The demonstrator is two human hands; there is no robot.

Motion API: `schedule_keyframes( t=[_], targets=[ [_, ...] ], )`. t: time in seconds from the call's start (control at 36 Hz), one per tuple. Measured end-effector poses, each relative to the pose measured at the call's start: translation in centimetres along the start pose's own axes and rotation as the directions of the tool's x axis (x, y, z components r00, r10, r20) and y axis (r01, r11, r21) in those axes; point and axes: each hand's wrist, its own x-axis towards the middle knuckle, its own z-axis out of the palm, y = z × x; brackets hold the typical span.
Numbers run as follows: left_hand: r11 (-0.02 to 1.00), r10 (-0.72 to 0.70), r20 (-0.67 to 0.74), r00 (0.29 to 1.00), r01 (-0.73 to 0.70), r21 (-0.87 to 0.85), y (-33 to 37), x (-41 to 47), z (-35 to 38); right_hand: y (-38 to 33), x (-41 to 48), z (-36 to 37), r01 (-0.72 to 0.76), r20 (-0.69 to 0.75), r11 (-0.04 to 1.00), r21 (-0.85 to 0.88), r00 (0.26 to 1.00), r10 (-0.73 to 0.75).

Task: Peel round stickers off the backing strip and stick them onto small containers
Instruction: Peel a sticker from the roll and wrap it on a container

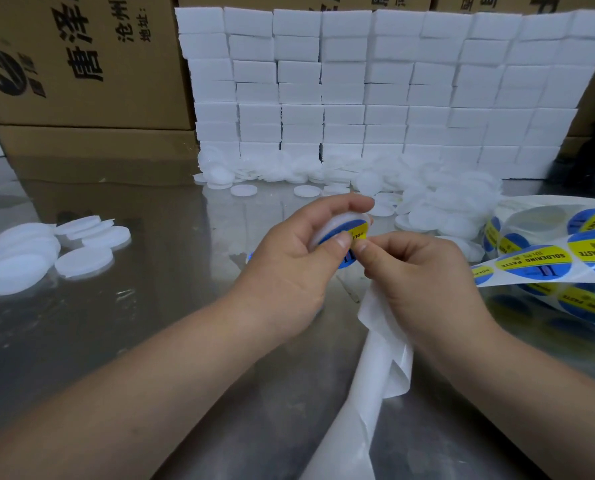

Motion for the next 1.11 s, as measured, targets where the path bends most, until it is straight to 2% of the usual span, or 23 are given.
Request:
schedule_keyframes(
  t=[0.14, 0.28, 0.36, 0.42, 0.5, 0.67, 0.78, 0.94, 1.03, 1.11],
  targets=[
    [0.999, 0.031, 0.001, 1.0, -0.031, 0.019, 0.2, -0.2, 0.1, 0.2, 0.0, 0.0, -0.006, -0.01, 1.0, -0.001, 1.0, 0.006],
    [0.996, 0.023, -0.066, 0.998, -0.029, -0.087, 0.4, -0.2, 0.0, 0.5, 0.3, -0.5, -0.051, -0.068, 0.996, -0.069, 0.997, 0.047],
    [1.0, -0.008, -0.137, 0.991, 0.005, -0.02, 0.3, 0.1, -0.1, 0.3, 0.2, -0.1, -0.024, -0.05, 0.999, -0.045, 0.998, 0.022],
    [0.999, -0.047, -0.173, 0.984, 0.047, -0.004, 0.3, 0.1, -0.1, 0.4, 0.2, 0.1, -0.029, -0.053, 0.999, 0.041, 0.998, 0.031],
    [0.992, -0.099, -0.155, 0.983, 0.11, 0.065, 0.0, 0.3, -0.1, 0.6, 0.4, -0.1, -0.043, -0.057, 0.992, 0.116, 0.997, 0.05],
    [0.985, -0.096, -0.125, 0.988, 0.112, 0.128, -0.9, 0.2, 0.1, 0.3, -0.1, 0.1, 0.103, 0.031, 0.992, -0.067, 0.994, -0.101],
    [0.985, -0.058, -0.116, 0.992, 0.075, 0.156, -1.3, 0.2, 0.1, 0.3, -0.3, 0.3, 0.156, 0.04, 0.968, -0.195, 0.988, -0.151],
    [0.985, 0.027, -0.126, 0.992, -0.006, 0.171, -1.4, 0.5, -0.1, 0.0, -0.3, 0.5, 0.161, 0.038, 0.963, -0.214, 0.987, -0.156],
    [0.968, 0.04, -0.142, 0.989, -0.003, 0.252, -1.5, 0.6, -0.2, -0.1, -0.2, 0.4, 0.163, 0.021, 0.964, -0.209, 0.986, -0.163],
    [0.922, 0.043, -0.244, 0.969, 0.056, 0.383, -1.5, 1.2, -1.1, 0.3, 0.1, 0.3, 0.082, -0.058, 0.992, -0.098, 0.994, -0.088]
  ],
)
